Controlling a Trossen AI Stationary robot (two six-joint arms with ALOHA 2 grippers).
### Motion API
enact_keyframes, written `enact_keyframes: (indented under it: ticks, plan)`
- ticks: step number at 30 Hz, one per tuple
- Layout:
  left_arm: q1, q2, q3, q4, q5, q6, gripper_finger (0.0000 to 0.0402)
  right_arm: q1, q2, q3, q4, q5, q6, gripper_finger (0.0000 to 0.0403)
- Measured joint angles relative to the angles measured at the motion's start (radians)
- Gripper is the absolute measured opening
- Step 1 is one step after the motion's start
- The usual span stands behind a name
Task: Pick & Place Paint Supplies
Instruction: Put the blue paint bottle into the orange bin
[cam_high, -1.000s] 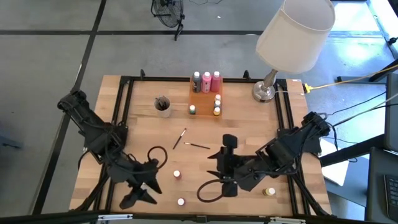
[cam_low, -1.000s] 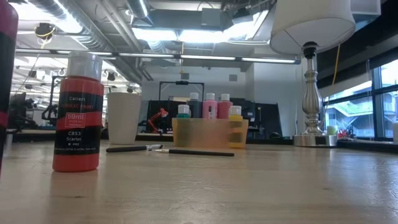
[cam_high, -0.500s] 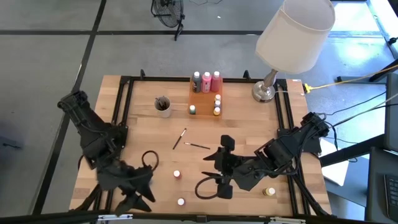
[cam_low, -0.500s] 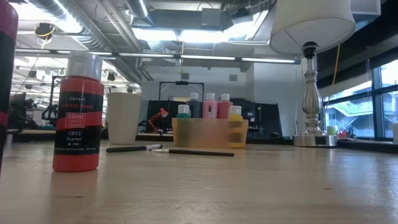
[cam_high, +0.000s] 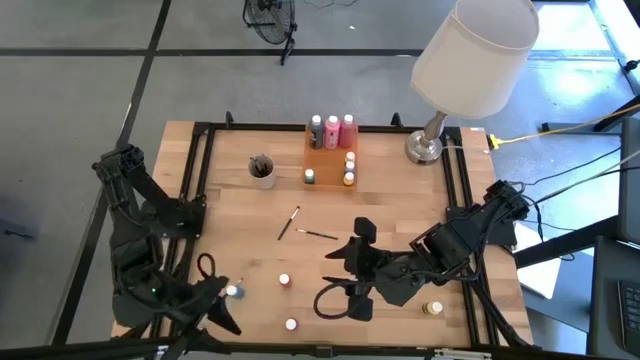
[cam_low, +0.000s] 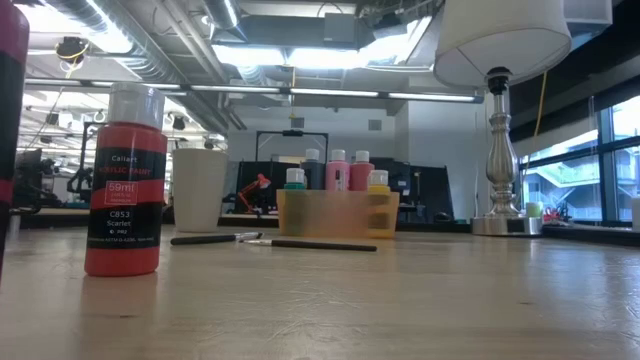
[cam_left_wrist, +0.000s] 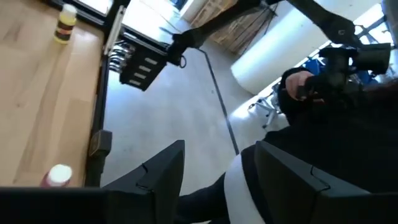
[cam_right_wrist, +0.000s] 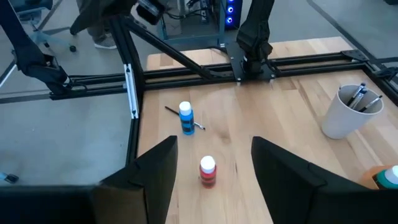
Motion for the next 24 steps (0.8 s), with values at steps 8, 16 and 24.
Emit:
enact_keyframes:
  ticks: [8,16,24]
  plan:
    - [-0.018,0.005,-0.001,0.041,-0.027,0.085,0.0224,0.0,0.0,0.0,0.014,0.0,0.003,0.0208]
    - [-0.008,-0.063,0.0,-0.348,-0.013,0.077,0.0226,0.0,0.0,0.0,0.003,0.0,0.003,0.0208]
    - [0.017,-0.058,0.0,-0.79,0.153,-0.177,0.0226,-0.006,0.0,0.0,-0.015,-0.003,-0.023,0.0208]
